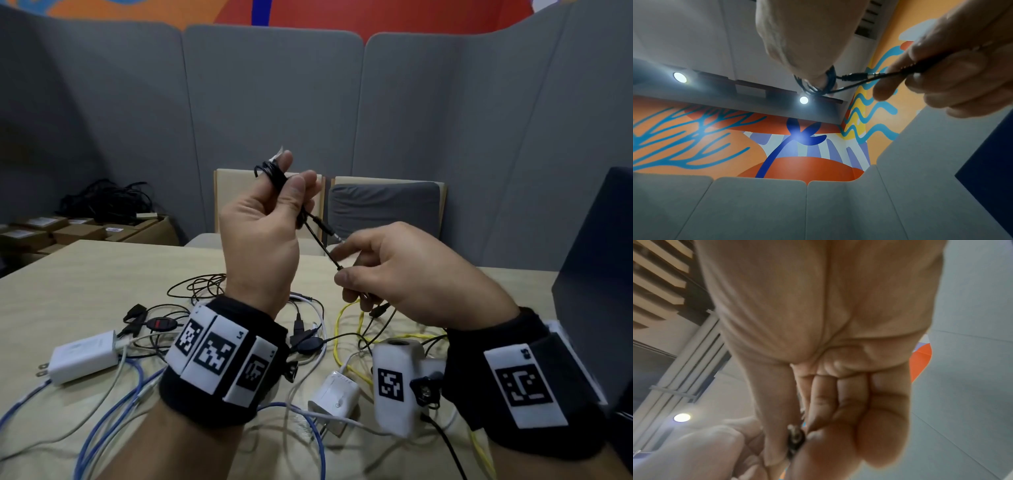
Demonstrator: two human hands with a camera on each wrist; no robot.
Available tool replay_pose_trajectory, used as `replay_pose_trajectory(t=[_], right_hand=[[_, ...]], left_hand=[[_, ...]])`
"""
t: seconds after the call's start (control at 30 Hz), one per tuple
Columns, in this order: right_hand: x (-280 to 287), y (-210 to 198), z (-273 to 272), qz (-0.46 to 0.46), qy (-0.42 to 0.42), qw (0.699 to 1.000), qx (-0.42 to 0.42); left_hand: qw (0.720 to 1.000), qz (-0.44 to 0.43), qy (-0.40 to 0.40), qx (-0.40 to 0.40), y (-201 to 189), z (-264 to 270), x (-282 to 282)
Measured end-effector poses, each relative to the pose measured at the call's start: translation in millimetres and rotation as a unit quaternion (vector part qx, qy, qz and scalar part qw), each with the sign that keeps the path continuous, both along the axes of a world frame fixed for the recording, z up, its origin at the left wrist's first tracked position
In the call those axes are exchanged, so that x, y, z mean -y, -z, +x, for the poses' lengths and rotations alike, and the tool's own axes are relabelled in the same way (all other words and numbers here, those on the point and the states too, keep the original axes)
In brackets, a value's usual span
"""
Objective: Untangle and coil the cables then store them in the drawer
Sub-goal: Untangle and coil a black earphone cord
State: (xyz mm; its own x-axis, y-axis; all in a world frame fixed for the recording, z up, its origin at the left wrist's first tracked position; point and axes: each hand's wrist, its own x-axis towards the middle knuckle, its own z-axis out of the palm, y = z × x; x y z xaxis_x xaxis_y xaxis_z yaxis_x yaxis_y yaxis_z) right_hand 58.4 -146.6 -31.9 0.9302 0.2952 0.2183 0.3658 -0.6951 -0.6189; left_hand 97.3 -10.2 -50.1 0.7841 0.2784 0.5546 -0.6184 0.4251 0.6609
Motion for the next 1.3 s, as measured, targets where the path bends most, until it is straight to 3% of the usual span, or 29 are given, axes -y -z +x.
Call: replay_pose_trajectory(t=[0.3,0.37,0.5,0.57,0.63,0.73,0.8,0.9,1.03,1.13,1.2,1.3], right_hand=[[-1,-14,-17,-0.065,0.009,0.998,0.006],[0,-14,-18,-0.079,-0.002,0.997,-0.002],[-2,-10,-15,-0.087,-0.031,0.996,-0.012],[-5,-6,-14,-0.089,-0.053,0.995,-0.01],[-9,-5,-13,-0.057,-0.084,0.995,0.008],[-6,-7,-11,0.068,-0.105,0.987,0.104],[0,-9,-8,0.153,-0.1,0.969,0.166],[7,-7,-1,0.249,-0.083,0.945,0.195],[10,-4,7,0.235,-0.03,0.941,0.242],[12,-4,8,0.199,-0.034,0.954,0.221],[13,-3,8,0.176,-0.029,0.961,0.21],[13,-2,8,0.163,-0.004,0.961,0.223]], left_hand=[[0.995,0.079,-0.054,-0.01,8,3,8],[0.998,0.051,-0.036,-0.026,8,4,7],[0.993,-0.088,0.056,-0.055,1,7,0],[0.993,-0.093,0.061,-0.049,2,8,-2],[0.998,-0.038,0.036,-0.027,6,9,-2],[0.99,0.139,0.026,0.021,12,10,-3],[0.97,0.227,0.077,0.028,13,10,-4],[0.951,0.253,0.175,-0.001,12,5,-3],[0.921,0.252,0.293,-0.047,7,-6,-5],[0.892,0.276,0.354,-0.057,7,-9,-10],[0.884,0.285,0.364,-0.062,7,-8,-12],[0.897,0.296,0.322,-0.062,7,-8,-11]])
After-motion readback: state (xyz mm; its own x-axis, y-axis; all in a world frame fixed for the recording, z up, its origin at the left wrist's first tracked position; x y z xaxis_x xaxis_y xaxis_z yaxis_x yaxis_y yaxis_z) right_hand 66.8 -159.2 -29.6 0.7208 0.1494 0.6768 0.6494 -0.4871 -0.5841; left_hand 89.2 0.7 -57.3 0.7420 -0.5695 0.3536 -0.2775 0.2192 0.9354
